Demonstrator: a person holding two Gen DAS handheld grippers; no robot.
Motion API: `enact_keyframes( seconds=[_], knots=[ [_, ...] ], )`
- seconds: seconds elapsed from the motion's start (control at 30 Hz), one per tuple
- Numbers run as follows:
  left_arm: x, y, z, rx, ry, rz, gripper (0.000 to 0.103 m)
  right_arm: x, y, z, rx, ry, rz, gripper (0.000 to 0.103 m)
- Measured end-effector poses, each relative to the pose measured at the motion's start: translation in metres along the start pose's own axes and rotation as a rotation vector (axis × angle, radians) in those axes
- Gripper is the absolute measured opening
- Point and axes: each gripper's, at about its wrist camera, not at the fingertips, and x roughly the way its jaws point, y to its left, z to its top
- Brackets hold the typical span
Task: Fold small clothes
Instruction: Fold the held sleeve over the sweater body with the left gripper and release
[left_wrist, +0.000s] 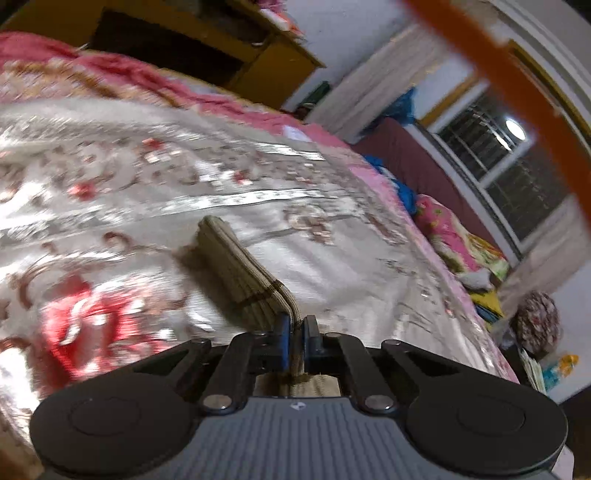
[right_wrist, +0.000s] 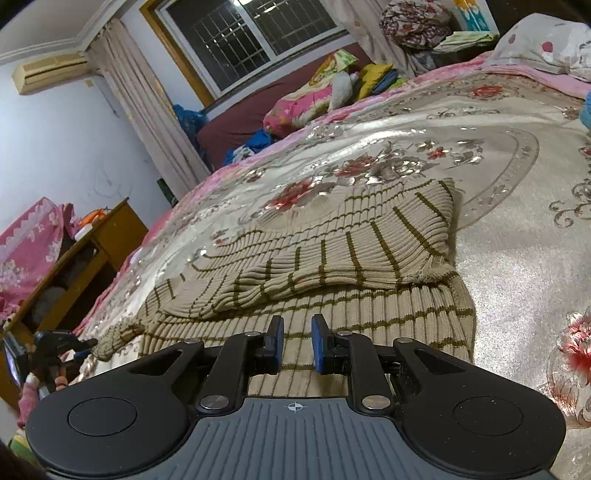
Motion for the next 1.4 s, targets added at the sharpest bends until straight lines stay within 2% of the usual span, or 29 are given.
enact_keyframes(
  seconds=[0.1, 0.2, 0.33, 0.47, 0.53, 0.6, 0.7, 0.9, 0.97, 1.1, 1.17, 1.27, 1.4],
  knots=[
    [-0.006, -0.025, -0.004, 0.061, 0.025, -0.092, 0.012, -0.002, -0.001, 0.001, 0.004, -0.010, 0.001, 0.018],
    [-0.011, -0.062, -0.021, 0.160, 0.091, -0.200, 0.012, -0.004, 0.000, 0.001, 0.011, -0.014, 0.009, 0.018],
    [-0.017, -0.112, -0.059, 0.309, 0.213, -0.342, 0.012, -0.006, 0.001, 0.002, 0.011, -0.015, 0.017, 0.018],
    [-0.022, -0.156, -0.106, 0.479, 0.335, -0.419, 0.013, -0.007, 0.000, 0.003, 0.012, -0.017, 0.021, 0.018],
    [-0.021, -0.166, -0.128, 0.546, 0.389, -0.421, 0.014, -0.007, -0.001, 0.003, 0.015, -0.011, 0.025, 0.018],
    [-0.021, -0.171, -0.146, 0.617, 0.424, -0.384, 0.015, -0.007, -0.002, 0.003, 0.019, -0.004, 0.028, 0.018],
    [-0.024, -0.162, -0.159, 0.654, 0.456, -0.349, 0.015, -0.008, -0.003, 0.004, 0.013, 0.002, 0.036, 0.018],
    [-0.038, -0.142, -0.154, 0.657, 0.391, -0.353, 0.019, -0.007, 0.003, 0.007, 0.014, 0.010, 0.061, 0.019],
    [-0.038, -0.136, -0.152, 0.649, 0.368, -0.351, 0.019, -0.002, 0.008, 0.009, 0.040, 0.021, 0.080, 0.023],
    [-0.035, -0.122, -0.147, 0.696, 0.352, -0.325, 0.020, 0.017, 0.031, 0.019, 0.028, 0.032, 0.099, 0.023],
    [-0.032, -0.114, -0.144, 0.680, 0.366, -0.321, 0.020, 0.031, 0.048, 0.026, -0.005, 0.035, 0.107, 0.023],
    [-0.020, -0.100, -0.136, 0.597, 0.423, -0.323, 0.023, 0.057, 0.068, 0.034, -0.025, 0.055, 0.120, 0.024],
    [-0.017, -0.089, -0.129, 0.554, 0.442, -0.356, 0.024, 0.092, 0.078, 0.037, -0.005, 0.081, 0.084, 0.028]
  ],
)
